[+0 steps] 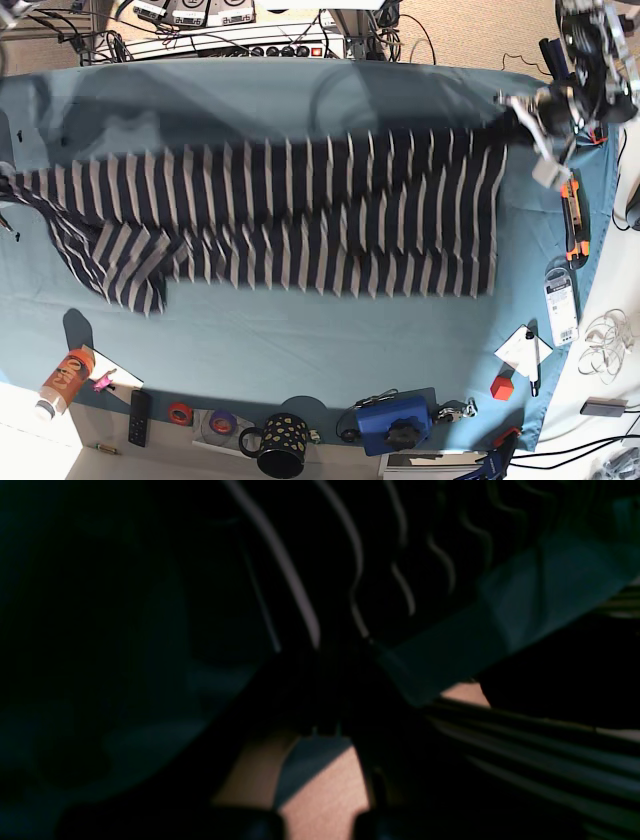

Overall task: Layout the t-shirt on the table in an organized manner, then fold the t-shirt properly
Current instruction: 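Lift the shirt edge with both grippers, pull taut, and lay it down, then move both grippers to the opposite long shirt edge and grasp it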

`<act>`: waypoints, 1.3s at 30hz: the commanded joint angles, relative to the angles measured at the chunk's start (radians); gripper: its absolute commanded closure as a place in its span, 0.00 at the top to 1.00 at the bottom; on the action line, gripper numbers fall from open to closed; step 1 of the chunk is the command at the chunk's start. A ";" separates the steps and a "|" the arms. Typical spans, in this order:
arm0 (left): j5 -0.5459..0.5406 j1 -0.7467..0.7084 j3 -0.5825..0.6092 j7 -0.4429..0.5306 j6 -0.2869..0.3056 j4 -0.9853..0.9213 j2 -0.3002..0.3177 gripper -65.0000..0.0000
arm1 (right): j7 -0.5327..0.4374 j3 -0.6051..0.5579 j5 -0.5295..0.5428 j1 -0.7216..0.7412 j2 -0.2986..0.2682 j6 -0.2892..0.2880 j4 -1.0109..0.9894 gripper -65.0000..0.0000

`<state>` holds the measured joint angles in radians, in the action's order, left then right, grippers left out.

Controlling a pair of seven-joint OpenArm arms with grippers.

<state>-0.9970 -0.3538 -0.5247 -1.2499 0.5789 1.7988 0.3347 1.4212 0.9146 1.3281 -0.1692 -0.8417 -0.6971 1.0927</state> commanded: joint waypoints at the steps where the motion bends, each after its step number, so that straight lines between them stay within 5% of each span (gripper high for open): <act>1: -0.014 0.001 -0.031 0.008 0.013 0.025 0.021 0.00 | -0.025 0.014 0.013 -0.011 -0.055 -0.001 0.012 0.00; 7: -0.063 -0.002 -0.141 -0.001 0.025 0.028 0.020 0.00 | -0.025 0.014 0.009 -0.052 -0.075 -0.001 0.012 0.00; 19: -0.118 -0.118 -0.139 -0.014 0.078 0.028 0.017 0.00 | -0.025 0.014 -0.075 -0.053 0.119 -0.001 0.012 0.00; 20: -0.119 -0.121 -0.139 -0.014 0.077 0.028 0.017 0.09 | -0.025 0.010 -0.071 -0.059 0.121 -0.001 0.012 0.00; 24: -0.118 -0.120 -0.139 0.021 0.076 0.028 0.018 0.40 | -0.025 -0.037 -0.042 -0.097 0.101 -0.001 0.012 0.29; 28: -0.121 -0.107 -0.142 0.045 0.049 0.042 0.017 0.41 | -0.025 -0.049 -0.028 -0.105 0.058 -0.001 0.012 0.32; 32: -0.119 -0.075 -0.164 0.046 0.047 0.107 0.017 0.41 | -0.025 -0.015 0.152 -0.103 -0.019 -0.001 0.012 0.32; 36: -0.096 -0.016 -0.198 0.048 0.047 0.163 0.018 0.41 | -0.025 0.014 0.155 -0.016 -0.087 -0.001 0.012 0.32; 39: -0.025 0.023 -0.215 0.095 0.047 0.166 0.018 0.41 | -0.025 0.014 0.155 0.106 -0.083 -0.001 0.012 0.32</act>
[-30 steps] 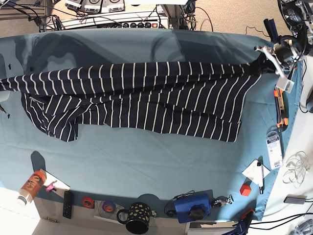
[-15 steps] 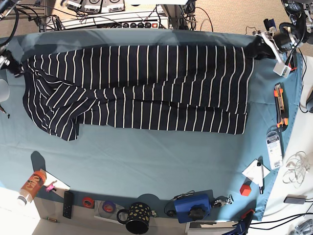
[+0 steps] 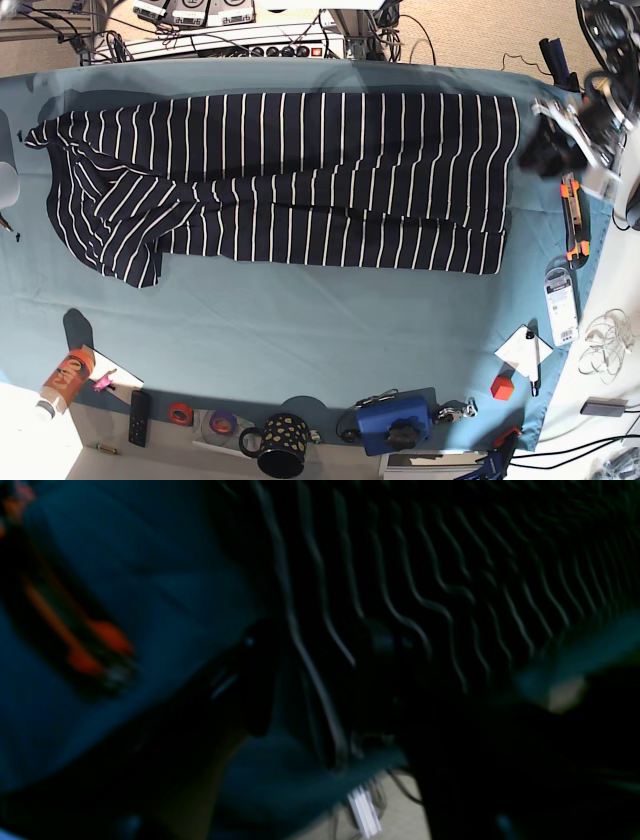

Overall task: Layout the t-shirt on the table in an organized manner, then fold the t-shirt properly
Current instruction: 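Move both grippers to the opposite long shirt edge and grasp it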

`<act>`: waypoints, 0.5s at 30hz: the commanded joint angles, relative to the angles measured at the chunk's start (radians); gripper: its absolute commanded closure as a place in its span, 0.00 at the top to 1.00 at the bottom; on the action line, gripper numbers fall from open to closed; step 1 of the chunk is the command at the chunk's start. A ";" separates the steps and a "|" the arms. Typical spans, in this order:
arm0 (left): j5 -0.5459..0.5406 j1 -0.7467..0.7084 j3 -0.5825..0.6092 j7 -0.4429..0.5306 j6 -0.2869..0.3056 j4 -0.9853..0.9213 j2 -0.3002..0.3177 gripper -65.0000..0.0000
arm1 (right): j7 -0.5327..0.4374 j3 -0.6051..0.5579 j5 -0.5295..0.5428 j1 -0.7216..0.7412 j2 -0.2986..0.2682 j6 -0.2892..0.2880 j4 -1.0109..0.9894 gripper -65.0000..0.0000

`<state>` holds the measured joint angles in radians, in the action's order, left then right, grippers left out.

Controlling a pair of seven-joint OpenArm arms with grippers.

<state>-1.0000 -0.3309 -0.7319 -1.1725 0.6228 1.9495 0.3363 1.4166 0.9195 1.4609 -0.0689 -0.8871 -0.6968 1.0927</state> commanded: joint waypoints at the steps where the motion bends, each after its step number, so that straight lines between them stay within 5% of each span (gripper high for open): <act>1: 0.005 0.009 -0.010 0.037 0.003 0.015 0.016 0.41 | -0.020 0.005 0.005 0.046 -0.032 -0.001 0.012 0.32; 6: 0.047 0.035 -0.010 0.048 0.003 0.015 0.016 0.41 | -0.029 -0.159 -0.288 0.182 -0.013 -0.001 0.012 0.32; 9: 0.047 0.034 -0.010 0.047 0.002 0.014 0.016 0.41 | -0.151 -0.354 -0.351 0.226 0.000 -0.001 0.012 0.32; 15: 0.047 0.034 -0.010 0.048 0.003 0.014 0.016 0.41 | -0.200 -0.598 -0.477 0.388 0.112 -0.001 0.012 0.32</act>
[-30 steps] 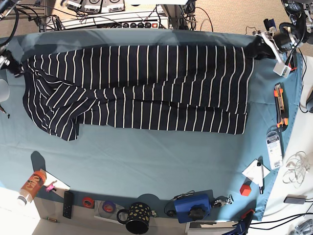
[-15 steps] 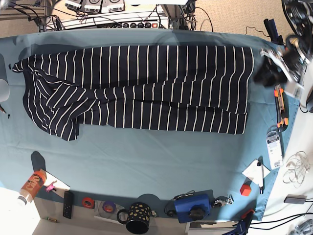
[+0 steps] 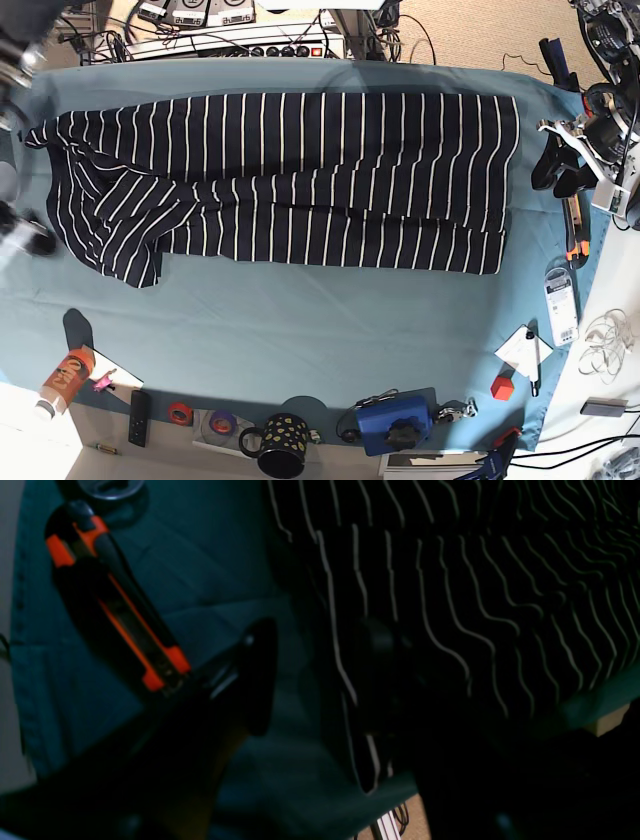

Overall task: Layout the t-shirt on the table in an organized manner, then fold the t-shirt properly
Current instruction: 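Move both grippers to the opposite long shirt edge and grasp it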

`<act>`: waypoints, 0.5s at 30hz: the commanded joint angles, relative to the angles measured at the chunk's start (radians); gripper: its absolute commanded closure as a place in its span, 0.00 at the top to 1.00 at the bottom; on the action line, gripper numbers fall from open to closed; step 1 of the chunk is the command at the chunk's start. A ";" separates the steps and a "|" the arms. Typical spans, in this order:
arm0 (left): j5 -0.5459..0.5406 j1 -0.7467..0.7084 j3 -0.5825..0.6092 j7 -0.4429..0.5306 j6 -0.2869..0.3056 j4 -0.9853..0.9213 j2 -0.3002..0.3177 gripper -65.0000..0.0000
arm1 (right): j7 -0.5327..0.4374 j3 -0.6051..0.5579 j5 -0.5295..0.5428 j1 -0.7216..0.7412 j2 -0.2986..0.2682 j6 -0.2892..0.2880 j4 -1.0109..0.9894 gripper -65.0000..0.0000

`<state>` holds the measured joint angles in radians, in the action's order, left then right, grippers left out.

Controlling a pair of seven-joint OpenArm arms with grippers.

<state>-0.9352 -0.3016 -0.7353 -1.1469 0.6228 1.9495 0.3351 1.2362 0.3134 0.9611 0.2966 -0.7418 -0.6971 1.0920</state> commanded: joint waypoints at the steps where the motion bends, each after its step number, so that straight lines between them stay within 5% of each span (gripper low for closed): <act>1: -0.018 0.005 -0.007 0.022 0.003 0.014 0.017 0.41 | -0.035 -0.010 -0.027 0.041 -0.008 -0.001 0.013 0.32; 13: -0.019 0.005 -0.007 0.048 0.003 0.014 0.016 0.41 | -0.051 -0.145 -0.311 0.077 0.173 0.067 0.013 0.32; 15: -0.018 0.005 -0.007 0.048 0.002 0.014 0.016 0.41 | -0.051 -0.144 -0.311 0.077 0.183 0.067 0.013 0.19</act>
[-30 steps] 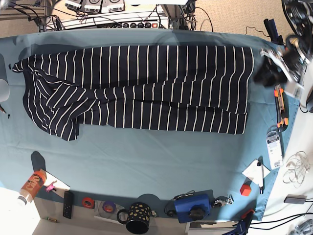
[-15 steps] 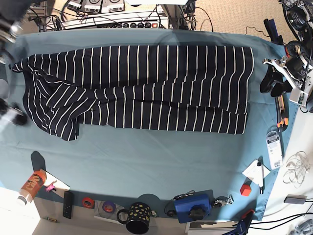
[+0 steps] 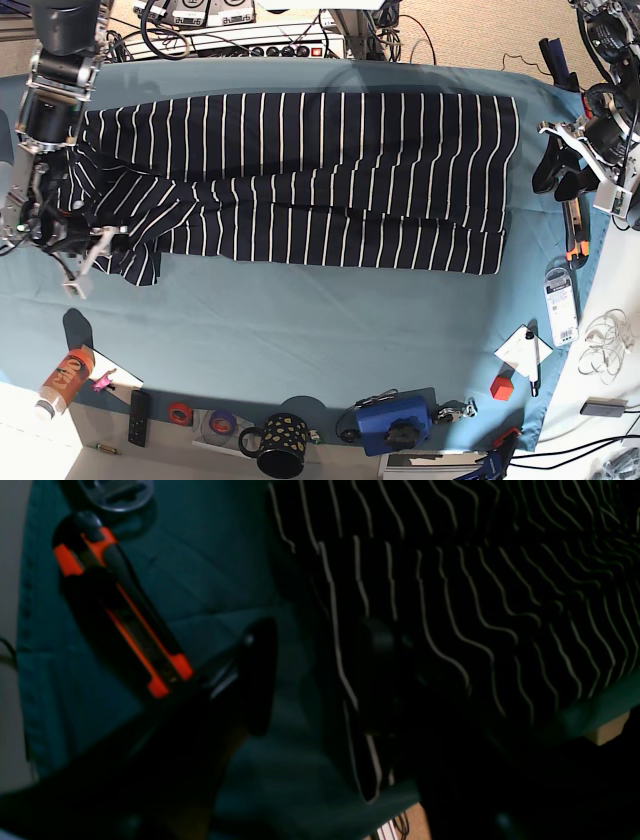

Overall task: Layout the t-shirt on the table in an organized manner, then fold the t-shirt properly
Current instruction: 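Move both grippers to the opposite long shirt edge and grasp it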

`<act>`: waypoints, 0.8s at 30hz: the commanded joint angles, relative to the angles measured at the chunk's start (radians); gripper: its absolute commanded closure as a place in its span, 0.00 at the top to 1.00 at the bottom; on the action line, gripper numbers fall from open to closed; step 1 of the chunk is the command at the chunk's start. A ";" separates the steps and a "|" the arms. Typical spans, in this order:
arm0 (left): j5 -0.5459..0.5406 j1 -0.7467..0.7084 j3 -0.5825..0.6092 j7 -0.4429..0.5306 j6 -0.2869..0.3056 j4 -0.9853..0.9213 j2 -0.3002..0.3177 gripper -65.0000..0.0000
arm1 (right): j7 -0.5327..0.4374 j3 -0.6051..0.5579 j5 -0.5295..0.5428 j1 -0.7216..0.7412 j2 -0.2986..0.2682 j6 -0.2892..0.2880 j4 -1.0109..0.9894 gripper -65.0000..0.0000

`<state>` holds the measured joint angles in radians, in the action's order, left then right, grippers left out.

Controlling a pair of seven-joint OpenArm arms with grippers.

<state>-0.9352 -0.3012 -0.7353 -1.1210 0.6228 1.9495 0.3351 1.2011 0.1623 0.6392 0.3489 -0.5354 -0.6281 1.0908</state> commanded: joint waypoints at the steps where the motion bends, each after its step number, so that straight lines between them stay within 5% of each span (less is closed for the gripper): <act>1: -0.018 0.005 -0.007 0.022 0.002 0.014 0.016 0.41 | -0.019 0.007 0.015 0.025 -0.024 -0.002 0.014 0.10; 3: -0.018 0.005 -0.007 0.022 0.002 0.014 0.016 0.41 | -0.037 0.010 0.018 0.028 -0.025 -0.002 0.015 0.00; 21: -0.019 0.005 -0.007 0.023 0.002 0.014 0.016 0.41 | -0.271 0.043 -0.064 0.214 -0.027 -0.002 0.015 0.00; 24: -0.031 0.005 -0.007 0.024 0.003 0.014 0.016 0.41 | -0.392 0.043 -0.166 0.230 -0.024 0.021 0.014 0.00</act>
<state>-0.9424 -0.3012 -0.7353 -1.1210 0.6228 1.9495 0.3351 0.8364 0.1982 0.4496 0.5411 -0.5377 -0.6128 1.0912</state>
